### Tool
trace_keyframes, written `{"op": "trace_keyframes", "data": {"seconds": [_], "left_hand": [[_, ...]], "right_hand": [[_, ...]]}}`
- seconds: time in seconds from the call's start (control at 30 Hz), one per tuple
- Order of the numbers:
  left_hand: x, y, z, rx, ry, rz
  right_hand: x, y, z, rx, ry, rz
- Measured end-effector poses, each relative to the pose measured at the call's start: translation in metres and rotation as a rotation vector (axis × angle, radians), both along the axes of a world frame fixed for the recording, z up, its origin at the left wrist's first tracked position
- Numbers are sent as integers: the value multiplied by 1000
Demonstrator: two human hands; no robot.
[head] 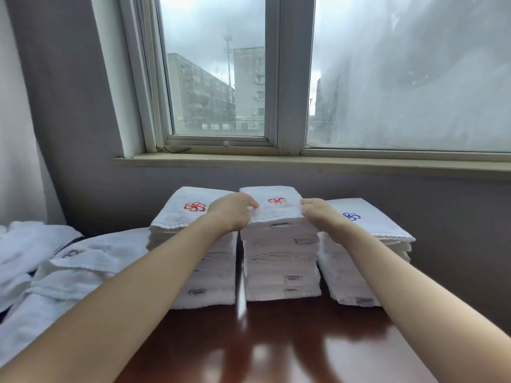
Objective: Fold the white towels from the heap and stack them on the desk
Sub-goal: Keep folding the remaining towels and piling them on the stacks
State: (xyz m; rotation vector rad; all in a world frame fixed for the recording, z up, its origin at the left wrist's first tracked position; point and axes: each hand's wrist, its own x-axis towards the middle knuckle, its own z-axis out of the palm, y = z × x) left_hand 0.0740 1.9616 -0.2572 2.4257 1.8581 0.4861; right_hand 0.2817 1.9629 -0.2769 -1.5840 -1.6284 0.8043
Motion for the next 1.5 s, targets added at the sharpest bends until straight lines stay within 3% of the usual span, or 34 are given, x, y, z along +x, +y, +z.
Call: {"op": "trace_keyframes", "data": {"seconds": [0.1, 0.23, 0.37, 0.47, 0.83, 1.3, 1.4, 1.5], "left_hand": [[-2, -15, 0, -9, -101, -36], [-9, -49, -2, 42, -228, -92], [-30, -92, -8, 130, -241, -108], [-69, -124, -20, 123, -233, -60], [-240, -211, -68, 11, -125, 290], [-337, -196, -141, -156, -77, 544], [-340, -190, -154, -64, -117, 529], [-340, -189, -158, -85, -140, 401]], "right_hand": [[-2, -16, 8, 31, -56, -22], [-14, -47, 17, 190, -330, -7], [-49, -86, 29, 460, -452, 138], [-82, -108, 33, 490, -525, 240], [-250, -143, -15, 456, -647, 672], [-386, -93, -98, 250, -712, 741], [-394, -85, -110, 138, -631, 769], [-402, -83, -112, -28, -368, 762]]}}
